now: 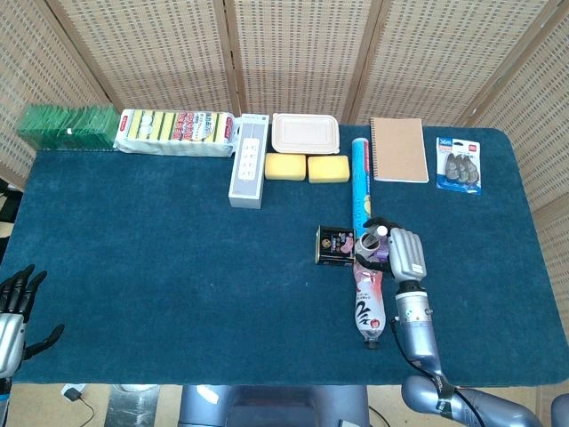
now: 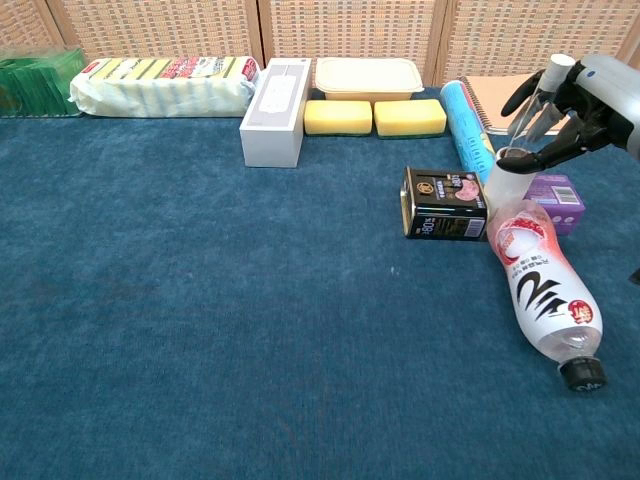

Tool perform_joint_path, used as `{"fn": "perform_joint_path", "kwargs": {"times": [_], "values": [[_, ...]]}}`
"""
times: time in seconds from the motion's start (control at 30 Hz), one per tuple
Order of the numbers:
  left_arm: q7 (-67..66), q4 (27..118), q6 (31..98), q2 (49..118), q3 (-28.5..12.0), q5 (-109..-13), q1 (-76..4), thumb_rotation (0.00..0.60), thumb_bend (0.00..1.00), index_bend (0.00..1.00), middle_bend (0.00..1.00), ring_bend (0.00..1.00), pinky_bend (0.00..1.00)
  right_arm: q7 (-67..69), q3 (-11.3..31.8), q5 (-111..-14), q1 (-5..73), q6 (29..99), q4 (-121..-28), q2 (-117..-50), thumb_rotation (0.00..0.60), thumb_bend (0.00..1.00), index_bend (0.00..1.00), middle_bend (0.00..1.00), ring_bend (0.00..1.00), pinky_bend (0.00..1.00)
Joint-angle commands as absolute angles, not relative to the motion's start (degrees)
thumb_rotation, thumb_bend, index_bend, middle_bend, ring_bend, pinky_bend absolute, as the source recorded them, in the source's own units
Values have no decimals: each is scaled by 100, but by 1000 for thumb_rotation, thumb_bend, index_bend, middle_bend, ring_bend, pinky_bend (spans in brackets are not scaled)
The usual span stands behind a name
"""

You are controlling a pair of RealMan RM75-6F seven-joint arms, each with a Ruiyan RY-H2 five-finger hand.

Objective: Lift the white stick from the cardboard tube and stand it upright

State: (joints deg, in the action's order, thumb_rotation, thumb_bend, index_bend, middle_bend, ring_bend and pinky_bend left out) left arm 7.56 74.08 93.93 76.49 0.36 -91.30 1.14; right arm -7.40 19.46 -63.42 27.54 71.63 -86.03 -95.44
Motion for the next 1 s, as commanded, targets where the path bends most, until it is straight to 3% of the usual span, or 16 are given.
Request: {"fn": "perform_joint_path", "kwargs": {"times": [0.03, 1.0], "values": [[771, 7403, 9378, 7645, 27, -9117, 107, 600, 194, 55, 0, 0, 66, -802, 1961, -6315, 2793, 7160, -8583, -9578, 600, 233, 382, 446, 436, 489], [687, 7567, 9158, 7597, 1, -9034, 12, 600, 194, 54, 0, 0, 66, -1317, 2107, -6181, 3230, 7041, -8294, -9737, 600, 251, 510, 577, 594, 618]]}}
